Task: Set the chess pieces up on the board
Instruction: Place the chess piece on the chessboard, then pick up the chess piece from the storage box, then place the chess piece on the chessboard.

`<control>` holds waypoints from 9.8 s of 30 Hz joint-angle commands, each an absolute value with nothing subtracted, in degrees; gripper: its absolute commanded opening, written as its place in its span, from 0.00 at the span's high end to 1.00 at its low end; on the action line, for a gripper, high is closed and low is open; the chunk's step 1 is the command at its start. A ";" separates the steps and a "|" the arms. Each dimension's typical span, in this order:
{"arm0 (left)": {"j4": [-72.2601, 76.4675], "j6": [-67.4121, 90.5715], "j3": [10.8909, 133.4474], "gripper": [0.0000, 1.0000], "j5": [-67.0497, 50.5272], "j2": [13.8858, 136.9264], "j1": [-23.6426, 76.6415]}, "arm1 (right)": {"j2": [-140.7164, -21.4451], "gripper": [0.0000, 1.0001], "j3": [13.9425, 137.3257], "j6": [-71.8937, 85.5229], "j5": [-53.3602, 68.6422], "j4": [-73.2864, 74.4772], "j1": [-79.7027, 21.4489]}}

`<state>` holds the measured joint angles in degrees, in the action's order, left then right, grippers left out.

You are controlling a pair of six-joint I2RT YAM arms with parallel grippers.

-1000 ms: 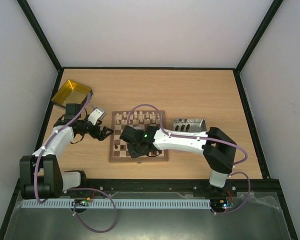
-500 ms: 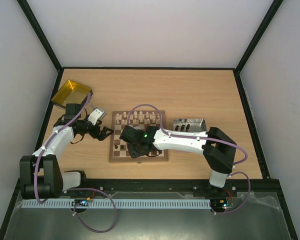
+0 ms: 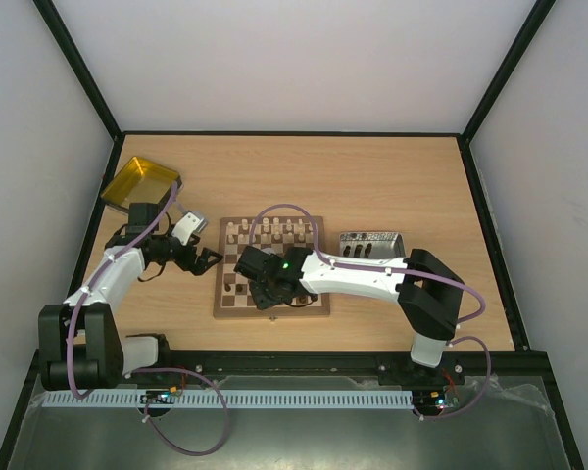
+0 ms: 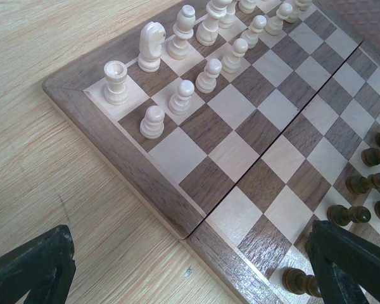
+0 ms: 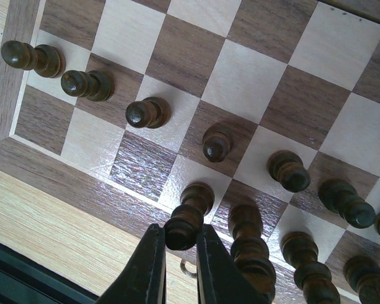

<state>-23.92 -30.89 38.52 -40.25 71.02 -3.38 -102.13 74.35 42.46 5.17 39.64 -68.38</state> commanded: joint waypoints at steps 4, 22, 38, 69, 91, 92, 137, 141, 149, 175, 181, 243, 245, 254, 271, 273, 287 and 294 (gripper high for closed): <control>-23.95 -31.64 37.75 0.00 -41.04 70.75 -3.17 | -102.60 0.92 75.79 42.43 4.57 39.74 -68.83; -24.01 -31.64 37.72 0.00 -41.08 70.75 -3.17 | -102.83 0.92 76.73 42.13 4.83 39.89 -68.82; -24.10 -31.73 37.72 0.01 -41.20 70.69 -3.21 | -102.84 0.89 75.72 42.46 5.71 39.27 -68.82; -24.00 -31.82 37.73 0.00 -41.22 70.75 -3.16 | -103.21 0.85 74.45 42.54 6.05 38.79 -68.82; -24.09 -31.82 37.78 0.00 -41.42 70.93 -3.17 | -103.43 0.74 74.77 42.37 5.90 39.29 -68.82; -24.12 -31.82 37.79 0.01 -41.38 70.93 -3.16 | -103.39 0.74 74.78 42.40 5.82 39.21 -68.82; -23.58 -31.22 38.21 0.01 -40.33 72.35 -3.16 | -93.73 0.70 73.97 37.86 1.57 53.08 -19.42; -23.68 -31.21 38.26 0.00 -40.56 71.65 -3.16 | -96.59 0.71 74.22 37.82 3.05 52.03 -17.47; -24.07 -31.38 38.39 0.00 -41.02 71.98 -3.16 | -97.85 0.72 69.83 38.06 2.48 46.59 -17.34; -23.73 -31.29 38.34 0.01 -40.78 73.34 -3.14 | -95.39 0.90 61.64 39.52 5.45 39.55 -17.14; -23.72 -31.29 38.40 0.00 -40.61 73.43 -3.08 | -94.68 0.94 61.62 39.37 4.44 40.29 -17.19; -15.00 -21.93 38.66 0.01 -24.23 77.78 -4.83 | -123.17 0.98 114.59 46.63 3.12 70.23 -70.58; -14.70 -21.59 38.74 0.01 -23.83 78.25 -5.36 | -123.48 0.98 114.69 46.50 3.37 69.57 -70.58; -14.55 -21.09 39.01 0.01 -23.41 79.21 -5.98 | -122.92 0.98 110.46 46.36 5.29 65.19 -69.83; -14.68 -21.20 38.97 0.01 -23.69 79.40 -6.04 | -120.32 0.98 103.99 47.11 5.38 60.88 -68.82; -14.67 -21.26 38.89 0.00 -23.69 79.45 -6.05 | -120.23 0.98 103.84 47.15 5.28 60.84 -68.73; -14.85 -21.48 38.98 0.00 -24.11 80.01 -6.00 | -118.83 0.98 100.76 47.03 5.88 58.72 -67.68; -14.85 -21.69 39.10 0.01 -24.31 80.49 -6.04 | -118.74 0.97 100.24 46.88 6.50 58.27 -67.68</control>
<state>-14.59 -21.41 38.52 -23.51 79.85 -5.72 -121.19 101.03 46.72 6.39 58.63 -67.88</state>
